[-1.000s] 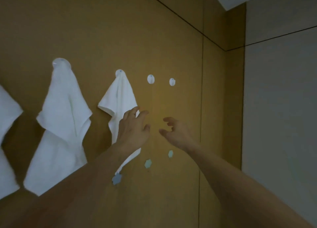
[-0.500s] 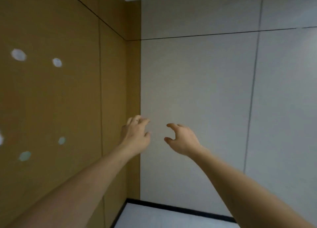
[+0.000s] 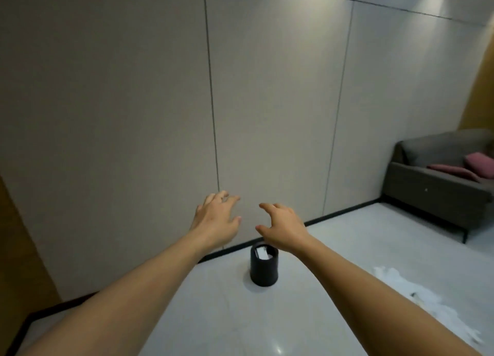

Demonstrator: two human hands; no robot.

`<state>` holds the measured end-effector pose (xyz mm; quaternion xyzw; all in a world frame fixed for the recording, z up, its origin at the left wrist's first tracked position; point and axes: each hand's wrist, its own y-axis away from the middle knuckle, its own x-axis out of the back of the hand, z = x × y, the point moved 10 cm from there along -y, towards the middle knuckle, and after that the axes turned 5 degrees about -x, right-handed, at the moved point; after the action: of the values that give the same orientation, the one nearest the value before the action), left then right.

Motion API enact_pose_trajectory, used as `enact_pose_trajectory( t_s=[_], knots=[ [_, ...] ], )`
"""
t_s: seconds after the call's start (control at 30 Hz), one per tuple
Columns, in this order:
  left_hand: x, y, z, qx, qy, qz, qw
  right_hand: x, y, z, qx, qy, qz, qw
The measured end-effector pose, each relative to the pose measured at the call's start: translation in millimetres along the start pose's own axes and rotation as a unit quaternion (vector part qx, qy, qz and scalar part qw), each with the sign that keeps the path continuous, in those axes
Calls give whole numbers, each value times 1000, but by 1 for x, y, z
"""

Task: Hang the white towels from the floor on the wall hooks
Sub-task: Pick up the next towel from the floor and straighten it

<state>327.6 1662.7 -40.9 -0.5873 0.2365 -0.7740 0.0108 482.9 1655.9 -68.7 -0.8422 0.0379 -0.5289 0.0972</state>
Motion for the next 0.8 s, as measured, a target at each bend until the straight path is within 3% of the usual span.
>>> enact_pose_trajectory(
  t_s=[0.43,0.8],
  knots=[
    [-280,-118,262,-204,125,-170,956,13,46,373,-316,18,-1,948],
    [-466,-194,393,-303,160,-327,881,-16,51,571,-502,-21,-28,864]
  ],
)
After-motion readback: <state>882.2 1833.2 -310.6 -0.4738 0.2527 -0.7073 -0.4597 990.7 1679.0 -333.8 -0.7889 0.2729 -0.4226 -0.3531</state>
